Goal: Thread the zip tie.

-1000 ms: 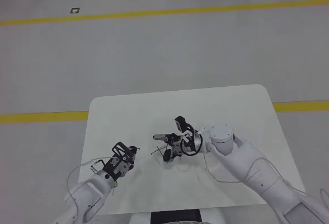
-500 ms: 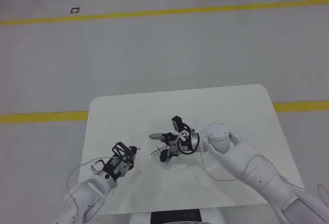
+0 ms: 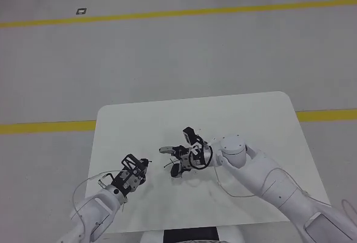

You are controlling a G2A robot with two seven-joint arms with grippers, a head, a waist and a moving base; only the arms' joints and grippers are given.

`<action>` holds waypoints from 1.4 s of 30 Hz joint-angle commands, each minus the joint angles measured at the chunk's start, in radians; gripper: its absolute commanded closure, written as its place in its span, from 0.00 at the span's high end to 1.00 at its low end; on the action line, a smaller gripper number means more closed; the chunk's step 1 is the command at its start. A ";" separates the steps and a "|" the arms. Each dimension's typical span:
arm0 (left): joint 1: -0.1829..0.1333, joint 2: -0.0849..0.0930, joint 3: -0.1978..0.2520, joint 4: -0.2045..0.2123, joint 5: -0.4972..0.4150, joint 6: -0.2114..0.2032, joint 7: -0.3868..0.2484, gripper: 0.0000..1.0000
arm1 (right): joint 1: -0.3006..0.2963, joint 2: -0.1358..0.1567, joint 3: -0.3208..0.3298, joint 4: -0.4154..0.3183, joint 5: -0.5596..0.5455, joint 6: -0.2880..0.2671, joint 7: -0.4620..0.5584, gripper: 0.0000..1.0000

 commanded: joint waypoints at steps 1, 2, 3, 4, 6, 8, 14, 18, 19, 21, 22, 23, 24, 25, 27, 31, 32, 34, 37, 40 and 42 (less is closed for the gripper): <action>0.000 0.000 0.000 0.000 0.000 0.000 0.000 0.00 | 0.001 0.000 -0.005 -0.008 -0.011 0.001 -0.010 1.00; 0.000 0.000 0.000 0.000 0.000 0.000 0.000 0.00 | 0.003 0.000 -0.008 -0.011 -0.015 0.001 -0.014 1.00; 0.000 0.000 0.000 0.000 0.000 0.000 0.000 0.00 | 0.008 -0.001 -0.015 -0.013 -0.024 0.001 -0.022 1.00; 0.000 0.000 0.000 0.000 0.000 0.000 0.000 0.00 | 0.012 -0.001 -0.021 -0.013 -0.027 0.001 -0.026 1.00; 0.000 0.000 0.000 0.000 0.000 0.000 0.000 0.00 | 0.021 -0.004 -0.033 -0.012 -0.026 0.001 -0.034 0.59; 0.000 0.000 0.000 0.000 0.000 0.000 0.000 0.00 | 0.033 -0.006 -0.048 -0.004 -0.020 0.001 -0.041 0.47; 0.000 0.000 0.000 0.000 0.000 0.000 0.000 0.00 | 0.059 -0.012 -0.075 0.012 0.007 0.001 -0.049 0.27; 0.000 0.000 0.000 0.000 0.000 0.000 0.000 0.00 | 0.067 -0.013 -0.081 0.011 0.022 0.001 -0.049 0.24; 0.000 0.000 0.000 0.000 0.000 0.000 0.000 0.00 | 0.069 -0.013 -0.082 0.010 0.025 0.001 -0.049 0.23; 0.000 0.000 0.000 0.000 0.000 0.000 0.000 0.00 | 0.070 -0.014 -0.083 0.007 0.026 0.001 -0.051 0.22; 0.000 0.000 0.000 0.000 0.000 0.000 0.000 0.00 | 0.070 -0.014 -0.083 0.006 0.027 0.001 -0.053 0.21; 0.000 0.000 0.000 0.000 0.000 0.000 0.000 0.00 | 0.071 -0.015 -0.084 0.004 0.025 0.001 -0.055 0.21; 0.000 0.000 0.000 0.000 0.000 0.000 0.000 0.00 | 0.072 -0.015 -0.084 0.002 0.025 0.001 -0.056 0.22; 0.000 0.000 0.000 0.000 0.000 0.000 0.000 0.00 | 0.072 -0.016 -0.084 0.001 0.027 0.001 -0.055 0.22; 0.000 0.000 0.000 0.000 0.000 0.000 0.000 0.00 | 0.073 -0.017 -0.083 -0.001 0.029 0.001 -0.054 0.19; 0.000 0.000 0.000 0.000 0.000 0.000 0.000 0.00 | 0.074 -0.022 -0.078 -0.005 0.030 0.000 -0.053 0.17; 0.000 0.000 0.000 0.000 0.000 0.000 0.000 0.00 | 0.074 -0.023 -0.077 -0.006 0.030 -0.003 -0.052 0.16; 0.000 0.000 0.000 0.000 0.000 0.000 0.000 0.00 | 0.074 -0.026 -0.076 -0.006 0.028 -0.006 -0.051 0.14; 0.000 0.000 0.000 0.000 0.000 0.000 0.000 0.00 | 0.075 -0.031 -0.077 -0.005 0.026 -0.007 -0.049 0.13; 0.000 0.000 0.000 0.000 0.000 0.000 0.000 0.00 | 0.077 -0.035 -0.078 0.000 0.023 -0.008 -0.046 0.13; 0.000 0.000 0.000 0.000 0.000 0.000 0.000 0.00 | 0.078 -0.039 -0.079 0.004 0.022 -0.009 -0.043 0.13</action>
